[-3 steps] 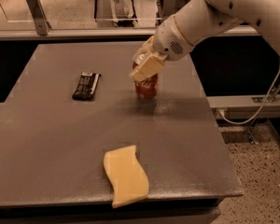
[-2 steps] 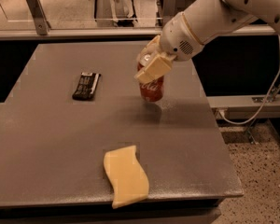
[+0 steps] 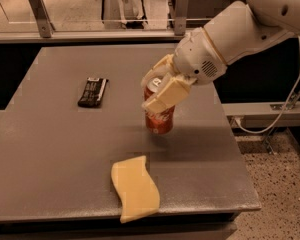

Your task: Move coke can near sponge

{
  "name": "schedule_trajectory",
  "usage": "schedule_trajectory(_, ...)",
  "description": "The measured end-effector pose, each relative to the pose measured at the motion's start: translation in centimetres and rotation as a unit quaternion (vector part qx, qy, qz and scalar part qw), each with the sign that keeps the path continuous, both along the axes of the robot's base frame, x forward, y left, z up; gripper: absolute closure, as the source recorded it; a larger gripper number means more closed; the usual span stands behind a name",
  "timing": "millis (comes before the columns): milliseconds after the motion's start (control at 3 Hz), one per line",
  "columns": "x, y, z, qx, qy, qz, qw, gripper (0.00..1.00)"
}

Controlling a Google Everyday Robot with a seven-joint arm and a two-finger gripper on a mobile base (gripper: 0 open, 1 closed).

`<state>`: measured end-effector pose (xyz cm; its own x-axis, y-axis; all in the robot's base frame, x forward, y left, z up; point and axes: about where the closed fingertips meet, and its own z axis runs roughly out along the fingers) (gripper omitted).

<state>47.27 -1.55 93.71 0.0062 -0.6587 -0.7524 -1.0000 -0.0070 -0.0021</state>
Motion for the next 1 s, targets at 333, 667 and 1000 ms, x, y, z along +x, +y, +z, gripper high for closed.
schedule_trajectory(333, -3.1, 1.0, 0.1, 0.030, 0.011, 0.027, 0.9992, 1.00)
schedule_trajectory(667, -5.0, 1.9, -0.2, 0.031, 0.002, 0.037, 0.9988, 0.82)
schedule_trajectory(1000, -4.4, 1.8, -0.7, 0.002, -0.020, 0.014, 0.9997, 0.58)
